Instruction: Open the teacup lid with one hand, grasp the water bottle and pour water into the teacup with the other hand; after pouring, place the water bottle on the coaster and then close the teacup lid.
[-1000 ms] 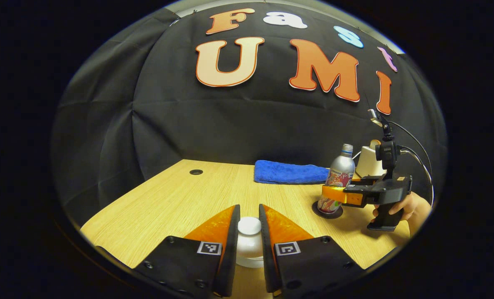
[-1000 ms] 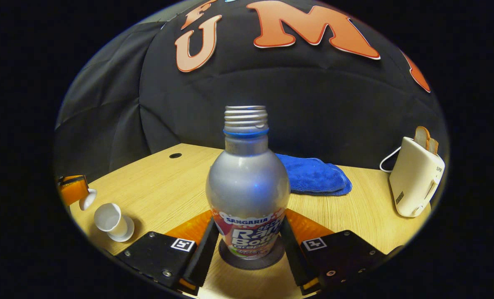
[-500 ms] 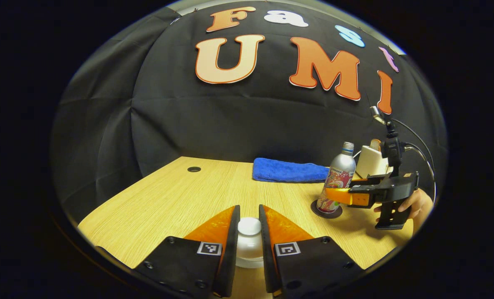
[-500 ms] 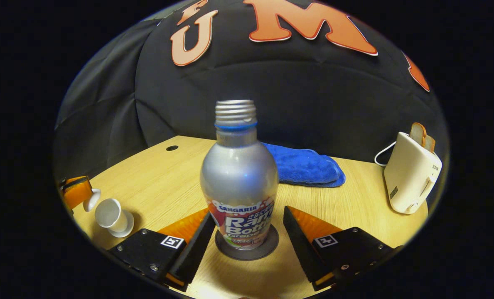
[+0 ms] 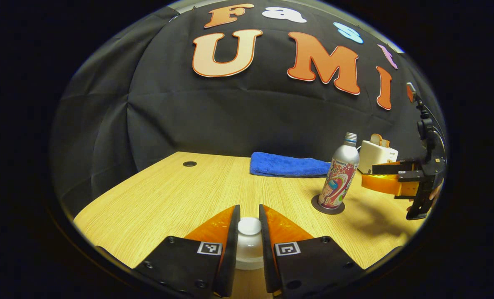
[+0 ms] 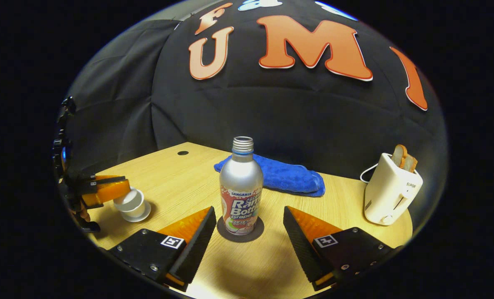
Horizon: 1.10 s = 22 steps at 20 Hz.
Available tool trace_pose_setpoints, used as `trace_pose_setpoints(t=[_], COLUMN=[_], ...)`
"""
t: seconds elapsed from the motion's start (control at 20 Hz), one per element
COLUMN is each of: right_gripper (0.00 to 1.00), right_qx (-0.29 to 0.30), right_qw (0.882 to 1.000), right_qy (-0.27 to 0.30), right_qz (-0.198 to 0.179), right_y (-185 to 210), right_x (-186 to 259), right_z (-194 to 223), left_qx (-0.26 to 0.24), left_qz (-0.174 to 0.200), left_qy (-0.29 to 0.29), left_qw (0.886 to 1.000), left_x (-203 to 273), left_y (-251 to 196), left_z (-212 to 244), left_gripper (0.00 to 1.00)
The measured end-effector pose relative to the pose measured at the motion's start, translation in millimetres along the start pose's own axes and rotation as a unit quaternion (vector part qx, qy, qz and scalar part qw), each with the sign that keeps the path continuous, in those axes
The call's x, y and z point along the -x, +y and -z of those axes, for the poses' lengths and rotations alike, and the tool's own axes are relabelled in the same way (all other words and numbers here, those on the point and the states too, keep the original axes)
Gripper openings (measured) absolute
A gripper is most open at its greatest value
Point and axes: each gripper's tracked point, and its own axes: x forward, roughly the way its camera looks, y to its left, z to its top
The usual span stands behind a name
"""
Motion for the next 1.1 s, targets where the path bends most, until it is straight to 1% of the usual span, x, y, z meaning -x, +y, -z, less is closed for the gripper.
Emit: trace_pose_setpoints(t=[0.05, 0.1, 0.15, 0.3, 0.5, 0.55, 0.65, 0.7, 0.75, 0.8, 0.85, 0.95, 1.0, 1.05, 1.1], right_gripper=[0.98, 0.98, 0.98, 0.98, 0.98, 0.98, 0.98, 0.98, 0.98, 0.98, 0.98, 0.98, 0.98, 0.98, 0.98], right_qx=[0.003, 0.006, 0.009, 0.016, 0.011, 0.008, 0.000, -0.003, -0.004, -0.004, -0.002, 0.002, 0.003, 0.002, -0.001], right_qw=[1.000, 1.000, 1.000, 1.000, 0.999, 0.999, 0.999, 0.999, 0.999, 0.998, 0.997, 0.996, 0.995, 0.994, 0.993], right_qy=[-0.008, -0.014, -0.018, -0.024, -0.029, -0.031, -0.039, -0.042, -0.046, -0.051, -0.058, -0.070, -0.075, -0.083, -0.092], right_qz=[0.000, 0.001, 0.003, 0.006, 0.012, 0.014, 0.020, 0.023, 0.028, 0.033, 0.040, 0.058, 0.068, 0.076, 0.081], right_y=[0, 0, -1, -4, -9, -11, -14, -16, -18, -22, -24, -36, -40, -45, -46], right_x=[7, 14, 21, 33, 44, 46, 52, 55, 59, 62, 72, 81, 87, 92, 99], right_z=[-2, -2, -2, 2, 5, 5, 3, 1, -1, -3, -9, -12, -15, -20, -24], left_qx=[-0.003, -0.005, -0.008, -0.012, -0.013, -0.015, -0.019, -0.020, -0.021, -0.024, -0.024, -0.029, -0.031, -0.032, -0.033], left_qz=[-0.002, -0.003, -0.004, -0.005, -0.005, -0.006, -0.013, -0.017, -0.020, -0.023, -0.024, -0.025, -0.026, -0.028, -0.032], left_qy=[0.005, 0.008, 0.016, 0.012, 0.009, 0.009, 0.006, 0.003, 0.000, -0.006, -0.018, -0.034, -0.043, -0.050, -0.059], left_qw=[1.000, 1.000, 1.000, 1.000, 1.000, 1.000, 1.000, 1.000, 1.000, 0.999, 0.999, 0.999, 0.998, 0.998, 0.997], left_x=[-2, -6, -6, -8, -6, -4, -3, -3, -2, 0, 2, 8, 12, 15, 19], left_y=[-1, -1, -3, -4, -5, -4, -2, -1, 0, 0, -1, -5, -7, -9, -10], left_z=[3, 7, 11, 12, 14, 15, 14, 12, 9, 5, -3, -18, -25, -32, -41], left_gripper=[0.33, 0.35, 0.33, 0.33, 0.33, 0.35, 0.36, 0.41, 0.44, 0.43, 0.46, 0.54, 0.63, 0.62, 0.64])
